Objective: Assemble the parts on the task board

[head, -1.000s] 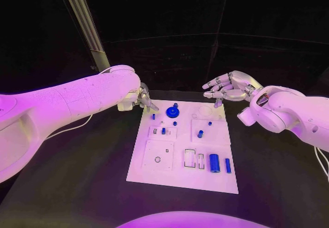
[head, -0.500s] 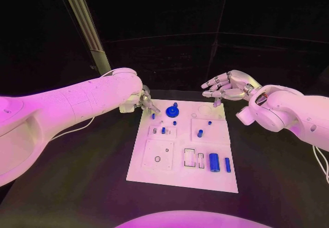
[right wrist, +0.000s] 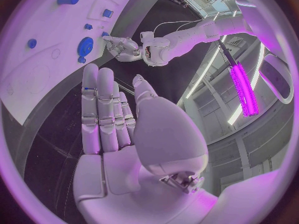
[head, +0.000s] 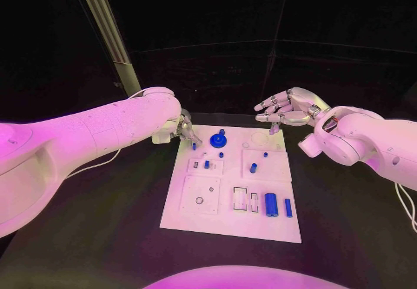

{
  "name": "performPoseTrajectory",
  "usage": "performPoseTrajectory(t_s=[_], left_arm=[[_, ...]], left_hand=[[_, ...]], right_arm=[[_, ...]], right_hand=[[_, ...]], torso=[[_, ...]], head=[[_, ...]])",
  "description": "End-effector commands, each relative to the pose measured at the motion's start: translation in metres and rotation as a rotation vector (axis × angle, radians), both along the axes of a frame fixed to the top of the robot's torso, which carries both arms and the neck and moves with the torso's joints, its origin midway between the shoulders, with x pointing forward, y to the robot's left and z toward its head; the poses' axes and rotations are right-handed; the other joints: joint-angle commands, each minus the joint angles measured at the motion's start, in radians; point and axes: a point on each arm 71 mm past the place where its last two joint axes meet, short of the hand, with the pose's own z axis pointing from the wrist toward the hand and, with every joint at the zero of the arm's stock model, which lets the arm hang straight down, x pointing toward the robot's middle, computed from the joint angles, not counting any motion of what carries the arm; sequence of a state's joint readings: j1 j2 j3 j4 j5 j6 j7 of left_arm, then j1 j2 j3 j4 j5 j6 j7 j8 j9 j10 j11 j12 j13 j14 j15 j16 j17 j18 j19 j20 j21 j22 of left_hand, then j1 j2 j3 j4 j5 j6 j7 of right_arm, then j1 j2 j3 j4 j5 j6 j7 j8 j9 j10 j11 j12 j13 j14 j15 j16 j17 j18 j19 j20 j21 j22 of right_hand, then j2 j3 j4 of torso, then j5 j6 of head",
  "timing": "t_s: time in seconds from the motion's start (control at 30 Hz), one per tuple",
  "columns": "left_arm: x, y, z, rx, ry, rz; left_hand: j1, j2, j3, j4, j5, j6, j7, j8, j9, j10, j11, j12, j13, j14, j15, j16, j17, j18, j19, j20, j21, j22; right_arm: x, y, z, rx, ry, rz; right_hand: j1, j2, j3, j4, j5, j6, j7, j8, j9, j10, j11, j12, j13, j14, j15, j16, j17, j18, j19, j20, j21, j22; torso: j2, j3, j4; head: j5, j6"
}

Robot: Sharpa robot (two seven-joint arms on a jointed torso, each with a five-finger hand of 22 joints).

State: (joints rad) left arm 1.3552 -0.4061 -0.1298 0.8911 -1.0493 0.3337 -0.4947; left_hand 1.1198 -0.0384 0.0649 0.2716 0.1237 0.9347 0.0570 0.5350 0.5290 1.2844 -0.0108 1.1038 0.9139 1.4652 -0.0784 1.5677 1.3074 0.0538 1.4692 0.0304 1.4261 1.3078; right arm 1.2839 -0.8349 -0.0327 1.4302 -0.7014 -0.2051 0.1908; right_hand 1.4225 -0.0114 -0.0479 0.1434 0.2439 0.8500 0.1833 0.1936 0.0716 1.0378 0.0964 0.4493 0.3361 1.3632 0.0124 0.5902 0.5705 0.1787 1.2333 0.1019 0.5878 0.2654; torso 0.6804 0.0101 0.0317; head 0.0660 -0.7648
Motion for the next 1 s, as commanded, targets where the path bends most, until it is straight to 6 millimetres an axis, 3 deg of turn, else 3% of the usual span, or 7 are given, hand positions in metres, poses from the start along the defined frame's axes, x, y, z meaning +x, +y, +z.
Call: performPoseTrajectory(t_s=[0.03, 0.3, 0.5, 0.8, 1.0], left_arm=[[-0.0003, -0.0017, 0.0001, -0.001, 0.008, -0.022], [-0.0006, -0.0026, -0.0015, -0.002, 0.011, -0.024], [0.0000, -0.0032, -0.0018, -0.007, 0.001, -0.019], [0.0003, -0.0042, -0.0018, -0.013, -0.006, -0.019], [0.0001, -0.0050, -0.0017, -0.024, -0.007, -0.026]], left_hand=[[0.009, 0.001, 0.000, -0.006, 0.001, 0.010, 0.001, -0.004, -0.001, -0.003, -0.004, 0.004, 0.000, 0.106, 0.004, 0.003, 0.263, -0.003, 0.004, 0.006, 0.003, 0.043], [0.031, 0.010, 0.001, -0.016, 0.002, 0.014, 0.000, -0.006, -0.007, -0.004, -0.004, 0.003, -0.002, 0.106, 0.004, 0.003, 0.263, -0.003, 0.003, 0.005, 0.002, 0.043], [0.060, 0.034, 0.015, -0.029, 0.003, 0.016, 0.000, -0.009, -0.015, -0.005, -0.005, 0.003, -0.006, 0.106, 0.004, 0.003, 0.263, -0.003, 0.002, 0.005, 0.001, 0.042], [0.136, 0.068, 0.068, -0.077, 0.007, 0.016, -0.005, -0.016, -0.028, -0.006, -0.009, 0.000, -0.011, 0.106, 0.001, 0.003, 0.263, -0.003, 0.002, 0.002, 0.000, 0.043], [0.200, 0.079, 0.143, -0.134, 0.006, 0.013, -0.007, -0.022, -0.038, -0.009, -0.011, -0.007, -0.018, 0.106, -0.001, 0.003, 0.263, -0.003, 0.002, -0.001, 0.000, 0.045]], right_arm=[[-0.0002, 0.0013, 0.0014, 0.003, -0.005, 0.011], [-0.0003, 0.0017, 0.0015, 0.004, -0.005, 0.012], [-0.0003, 0.0020, 0.0014, 0.004, -0.005, 0.013], [-0.0002, 0.0024, 0.0014, 0.004, -0.005, 0.013], [-0.0001, 0.0026, 0.0013, 0.003, -0.004, 0.014]], right_hand=[[-0.004, 0.002, -0.001, 0.001, 0.005, -0.006, 0.000, 0.003, -0.001, -0.005, 0.002, -0.004, -0.001, -0.005, 0.000, 0.005, 0.002, 0.003, 0.000, 0.008, -0.004, -0.001], [-0.003, 0.003, -0.001, 0.000, 0.006, -0.006, 0.000, 0.004, -0.001, -0.005, 0.002, -0.004, -0.003, -0.005, 0.000, 0.005, 0.002, 0.003, 0.001, 0.008, -0.004, -0.001], [-0.003, 0.003, -0.001, 0.000, 0.006, -0.006, 0.000, 0.004, -0.001, -0.005, 0.002, -0.004, -0.003, -0.005, 0.000, 0.005, 0.002, 0.003, 0.001, 0.008, -0.004, -0.001], [-0.003, 0.003, -0.001, 0.000, 0.006, -0.006, 0.000, 0.004, -0.001, -0.005, 0.002, -0.004, -0.003, -0.005, 0.000, 0.005, 0.002, 0.003, 0.001, 0.008, -0.004, -0.001], [-0.001, 0.004, -0.001, 0.000, 0.007, -0.006, 0.000, 0.005, -0.001, -0.005, 0.002, -0.003, -0.004, -0.005, -0.001, 0.006, 0.002, 0.003, 0.001, 0.008, -0.005, -0.001]], torso=[[0.000, 0.0000, -0.0001], [0.000, 0.0002, -0.0005], [0.000, -0.0001, -0.0002], [0.000, -0.0001, 0.0000], [-0.001, -0.0001, 0.0001]], head=[[0.000, -0.001], [0.000, 0.000], [-0.001, 0.000], [-0.001, -0.003], [-0.002, -0.006]])
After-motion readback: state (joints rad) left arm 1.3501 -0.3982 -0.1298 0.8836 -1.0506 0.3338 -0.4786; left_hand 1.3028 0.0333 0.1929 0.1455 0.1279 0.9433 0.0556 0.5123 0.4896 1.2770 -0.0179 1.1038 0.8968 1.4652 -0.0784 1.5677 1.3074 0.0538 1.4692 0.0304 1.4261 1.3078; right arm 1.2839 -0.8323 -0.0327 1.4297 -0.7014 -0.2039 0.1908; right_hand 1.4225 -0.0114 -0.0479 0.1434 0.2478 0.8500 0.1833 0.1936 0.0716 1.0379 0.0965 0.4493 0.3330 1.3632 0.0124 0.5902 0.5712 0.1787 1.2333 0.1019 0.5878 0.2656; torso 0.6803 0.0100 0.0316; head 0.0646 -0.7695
